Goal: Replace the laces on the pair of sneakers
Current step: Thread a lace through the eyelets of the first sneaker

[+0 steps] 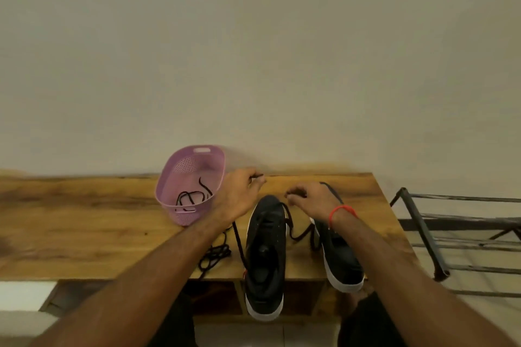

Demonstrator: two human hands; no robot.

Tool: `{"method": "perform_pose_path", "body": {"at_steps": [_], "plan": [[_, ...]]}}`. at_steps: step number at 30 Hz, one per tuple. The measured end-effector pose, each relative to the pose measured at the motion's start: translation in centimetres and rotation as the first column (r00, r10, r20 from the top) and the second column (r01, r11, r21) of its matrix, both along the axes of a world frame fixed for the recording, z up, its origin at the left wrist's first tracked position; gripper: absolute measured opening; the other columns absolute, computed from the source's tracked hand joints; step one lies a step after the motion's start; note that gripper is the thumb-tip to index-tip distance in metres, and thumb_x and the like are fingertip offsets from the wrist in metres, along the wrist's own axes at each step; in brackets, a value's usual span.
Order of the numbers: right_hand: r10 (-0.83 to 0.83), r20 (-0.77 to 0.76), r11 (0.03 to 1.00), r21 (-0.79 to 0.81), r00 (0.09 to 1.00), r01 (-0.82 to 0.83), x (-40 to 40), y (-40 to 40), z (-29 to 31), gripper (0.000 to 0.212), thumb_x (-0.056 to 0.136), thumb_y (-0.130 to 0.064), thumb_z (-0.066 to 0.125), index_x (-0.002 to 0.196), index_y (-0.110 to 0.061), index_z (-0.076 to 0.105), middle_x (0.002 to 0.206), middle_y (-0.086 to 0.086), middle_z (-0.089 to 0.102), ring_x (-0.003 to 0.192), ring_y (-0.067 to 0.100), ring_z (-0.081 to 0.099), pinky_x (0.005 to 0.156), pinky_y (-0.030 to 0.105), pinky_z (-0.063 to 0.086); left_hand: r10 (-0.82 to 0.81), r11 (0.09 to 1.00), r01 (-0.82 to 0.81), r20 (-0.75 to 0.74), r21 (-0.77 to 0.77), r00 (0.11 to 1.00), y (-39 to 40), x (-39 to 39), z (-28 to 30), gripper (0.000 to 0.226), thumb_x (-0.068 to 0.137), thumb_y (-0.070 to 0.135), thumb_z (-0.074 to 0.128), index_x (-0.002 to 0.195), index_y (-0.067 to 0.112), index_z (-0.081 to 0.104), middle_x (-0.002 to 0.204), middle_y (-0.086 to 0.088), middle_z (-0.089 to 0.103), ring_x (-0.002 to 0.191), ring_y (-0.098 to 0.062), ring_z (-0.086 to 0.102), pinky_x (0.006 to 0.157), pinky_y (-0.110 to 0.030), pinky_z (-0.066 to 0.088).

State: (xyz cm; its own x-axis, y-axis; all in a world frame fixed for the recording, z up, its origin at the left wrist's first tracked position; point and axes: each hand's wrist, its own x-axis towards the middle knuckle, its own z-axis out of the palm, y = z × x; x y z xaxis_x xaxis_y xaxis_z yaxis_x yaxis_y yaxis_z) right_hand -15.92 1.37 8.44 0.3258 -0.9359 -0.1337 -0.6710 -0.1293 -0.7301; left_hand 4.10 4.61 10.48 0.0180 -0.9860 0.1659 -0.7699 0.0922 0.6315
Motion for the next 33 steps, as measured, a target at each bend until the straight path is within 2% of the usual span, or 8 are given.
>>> {"method": "perform_pose_path", "body": {"at_steps": [4,9,13,17,21,27,30,33], "plan": [[-0.055,-0.095,0.997,0.049,0.994,0.060,-0.1,-0.4,-4.5,0.015,0.097,-0.024,0.061,0.104,-0.016,0.072,0.103,0.001,0.071,0.095,0.014,0.063,0.080,0.023,0.045,-0.010,0.983,0.001,0.048,0.184,0.999,0.2,-0.3,-5.1,0.016,0.097,0.045,0.061,0.097,0.030,0.066,0.094,0.012,0.066,0.090,-0.010,0.062,0.069,-0.022,0.040],[-0.102,-0.116,0.993,0.055,0.988,0.109,-0.2,-0.8,-7.5,0.014,0.096,-0.024,0.060,0.101,-0.020,0.072,0.097,-0.001,0.071,0.090,0.013,0.063,0.077,0.023,0.048,-0.117,0.956,0.039,0.257,0.292,0.959,0.9,-1.4,-8.6,0.040,0.083,0.072,0.060,0.099,0.035,0.060,0.097,0.011,0.053,0.091,-0.007,0.052,0.071,-0.027,0.042],[-0.021,-0.174,0.996,0.077,0.985,0.035,0.1,-0.9,-8.2,0.012,0.095,-0.024,0.059,0.095,-0.022,0.071,0.091,-0.001,0.069,0.083,0.013,0.063,0.067,0.021,0.046,-0.083,0.961,-0.022,0.364,0.275,0.928,0.8,-2.4,-9.0,0.028,0.090,0.061,0.060,0.087,0.033,0.055,0.094,0.008,0.049,0.083,-0.008,0.047,0.062,-0.026,0.035],[0.062,-0.221,0.994,0.099,0.973,-0.041,0.0,-0.7,-8.4,0.010,0.093,-0.025,0.060,0.099,-0.021,0.067,0.094,0.001,0.069,0.088,0.017,0.065,0.079,0.033,0.056,-0.059,0.976,-0.026,0.371,0.218,0.927,1.2,-3.1,-8.5,0.043,0.087,0.073,0.054,0.083,0.030,0.052,0.089,0.006,0.051,0.078,-0.010,0.052,0.060,-0.028,0.043],[0.059,-0.160,0.995,0.094,0.985,-0.044,0.2,-0.7,-8.5,0.016,0.096,-0.028,0.063,0.107,-0.020,0.069,0.103,-0.001,0.070,0.095,0.013,0.064,0.083,0.026,0.050,-0.086,0.976,-0.007,0.409,0.219,0.908,1.1,-2.9,-7.6,0.022,0.094,0.050,0.059,0.090,0.029,0.053,0.094,0.006,0.049,0.079,-0.009,0.051,0.059,-0.026,0.040],[0.025,-0.091,0.996,0.083,0.996,-0.018,0.6,-0.5,-8.5,0.011,0.095,-0.028,0.065,0.100,-0.020,0.070,0.100,-0.004,0.069,0.099,0.010,0.061,0.085,0.023,0.044,0.253,0.946,-0.307,0.347,0.109,0.903,0.4,1.7,-6.1,0.019,0.094,0.040,0.055,0.086,0.023,0.057,0.085,0.003,0.058,0.068,-0.011,0.051,0.061,-0.034,0.041],[-0.002,-0.084,0.997,0.071,0.996,0.008,0.7,-0.3,-8.4,0.010,0.095,-0.028,0.064,0.097,-0.019,0.068,0.092,-0.005,0.069,0.092,0.010,0.064,0.081,0.025,0.049,0.292,0.920,-0.360,0.345,0.152,0.892,0.5,3.2,-6.4,0.035,0.097,0.050,0.053,0.111,0.018,0.057,0.111,-0.006,0.062,0.092,-0.024,0.062,0.073,-0.041,0.050],[-0.005,-0.095,0.999,0.045,0.995,0.009,0.7,-0.2,-8.1,0.009,0.095,-0.027,0.062,0.096,-0.018,0.065,0.089,-0.003,0.066,0.083,0.011,0.063,0.068,0.021,0.048,0.132,0.926,-0.218,0.276,0.308,0.952,1.4,1.0,-7.7,0.064,0.093,0.072,0.046,0.141,0.030,0.042,0.134,-0.005,0.053,0.120,-0.029,0.057,0.085,-0.044,0.048]]}}
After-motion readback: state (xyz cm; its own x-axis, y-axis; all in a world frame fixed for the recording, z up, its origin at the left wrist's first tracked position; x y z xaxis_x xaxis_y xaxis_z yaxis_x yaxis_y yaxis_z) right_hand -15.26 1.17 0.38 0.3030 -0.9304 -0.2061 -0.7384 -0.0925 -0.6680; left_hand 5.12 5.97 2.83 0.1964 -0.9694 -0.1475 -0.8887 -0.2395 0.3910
